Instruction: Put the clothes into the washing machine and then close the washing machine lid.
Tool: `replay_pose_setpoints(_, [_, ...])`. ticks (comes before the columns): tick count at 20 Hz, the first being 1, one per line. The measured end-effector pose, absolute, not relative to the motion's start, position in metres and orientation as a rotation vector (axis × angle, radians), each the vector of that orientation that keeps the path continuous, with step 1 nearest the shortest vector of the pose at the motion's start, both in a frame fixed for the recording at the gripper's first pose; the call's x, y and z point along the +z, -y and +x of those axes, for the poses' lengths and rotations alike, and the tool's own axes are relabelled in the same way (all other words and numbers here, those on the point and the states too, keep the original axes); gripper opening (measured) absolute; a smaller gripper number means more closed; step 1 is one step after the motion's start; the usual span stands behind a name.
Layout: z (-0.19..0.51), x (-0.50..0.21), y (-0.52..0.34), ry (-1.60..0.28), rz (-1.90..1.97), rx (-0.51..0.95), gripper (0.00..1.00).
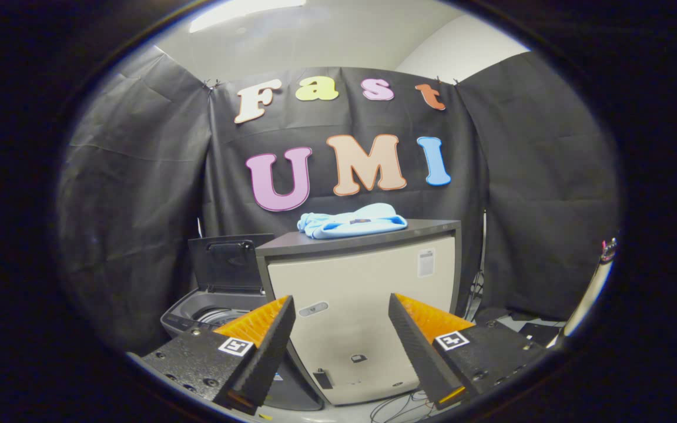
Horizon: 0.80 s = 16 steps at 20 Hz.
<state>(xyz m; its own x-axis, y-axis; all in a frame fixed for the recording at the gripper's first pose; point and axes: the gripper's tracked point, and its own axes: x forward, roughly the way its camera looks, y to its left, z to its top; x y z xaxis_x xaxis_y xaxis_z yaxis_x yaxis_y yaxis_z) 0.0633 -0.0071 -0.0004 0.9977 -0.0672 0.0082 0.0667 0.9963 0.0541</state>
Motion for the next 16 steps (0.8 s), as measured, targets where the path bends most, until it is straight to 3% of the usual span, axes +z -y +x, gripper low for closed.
replay_pose_setpoints(7, [0.111,0.056,0.014,0.11,0.086,-0.073,0.96])
replay_pose_setpoints(16, [0.158,0.087,0.017,0.085,0.052,-0.074,0.96])
